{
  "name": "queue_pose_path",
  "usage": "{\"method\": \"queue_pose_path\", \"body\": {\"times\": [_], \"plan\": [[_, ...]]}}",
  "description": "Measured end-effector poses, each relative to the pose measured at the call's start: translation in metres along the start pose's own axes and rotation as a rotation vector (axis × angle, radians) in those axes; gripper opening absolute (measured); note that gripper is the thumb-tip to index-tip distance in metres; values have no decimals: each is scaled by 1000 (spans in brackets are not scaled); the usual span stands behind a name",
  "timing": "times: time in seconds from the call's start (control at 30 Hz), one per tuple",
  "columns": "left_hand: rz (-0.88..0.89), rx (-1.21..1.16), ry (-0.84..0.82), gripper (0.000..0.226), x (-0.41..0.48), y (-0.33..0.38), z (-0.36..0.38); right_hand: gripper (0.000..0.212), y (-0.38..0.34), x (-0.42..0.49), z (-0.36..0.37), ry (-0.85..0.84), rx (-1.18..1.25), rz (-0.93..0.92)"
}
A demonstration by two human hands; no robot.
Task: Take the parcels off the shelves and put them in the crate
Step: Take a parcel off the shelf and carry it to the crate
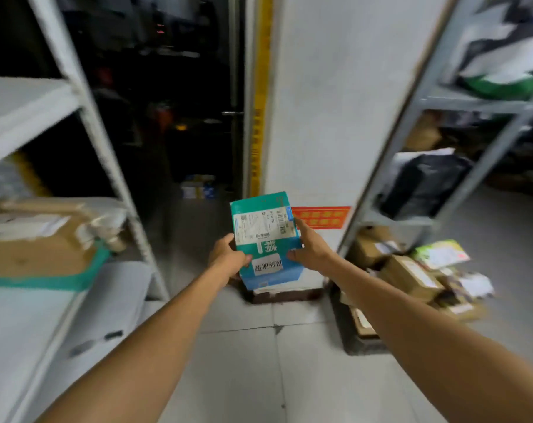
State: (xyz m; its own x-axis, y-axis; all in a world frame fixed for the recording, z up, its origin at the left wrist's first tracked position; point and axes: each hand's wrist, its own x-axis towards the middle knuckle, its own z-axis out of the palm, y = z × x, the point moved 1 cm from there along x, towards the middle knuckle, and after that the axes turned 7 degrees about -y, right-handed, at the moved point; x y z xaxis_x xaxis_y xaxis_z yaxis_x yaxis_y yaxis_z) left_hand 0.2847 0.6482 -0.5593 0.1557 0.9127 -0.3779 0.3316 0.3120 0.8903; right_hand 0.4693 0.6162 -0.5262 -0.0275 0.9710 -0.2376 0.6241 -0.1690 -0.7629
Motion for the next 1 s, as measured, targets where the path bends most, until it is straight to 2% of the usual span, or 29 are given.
{"method": "queue_pose_path", "body": {"times": [0.23,0.47,0.57,0.73,1.0], "plan": [[166,126,-386,57,36,91,146,62,82,-55,-121,345,122,187],[266,283,-596,55,62,147,262,76,147,-89,-184,585,211,365],[318,342,-690,55,74,159,309,83,175,-100,-203,642,283,454],[332,451,-806,57,109,170,386,78,221,-97,-233,755,359,537],[351,514,-1024,46,218,210,502,67,298,-24,-309,879,430,637]]}}
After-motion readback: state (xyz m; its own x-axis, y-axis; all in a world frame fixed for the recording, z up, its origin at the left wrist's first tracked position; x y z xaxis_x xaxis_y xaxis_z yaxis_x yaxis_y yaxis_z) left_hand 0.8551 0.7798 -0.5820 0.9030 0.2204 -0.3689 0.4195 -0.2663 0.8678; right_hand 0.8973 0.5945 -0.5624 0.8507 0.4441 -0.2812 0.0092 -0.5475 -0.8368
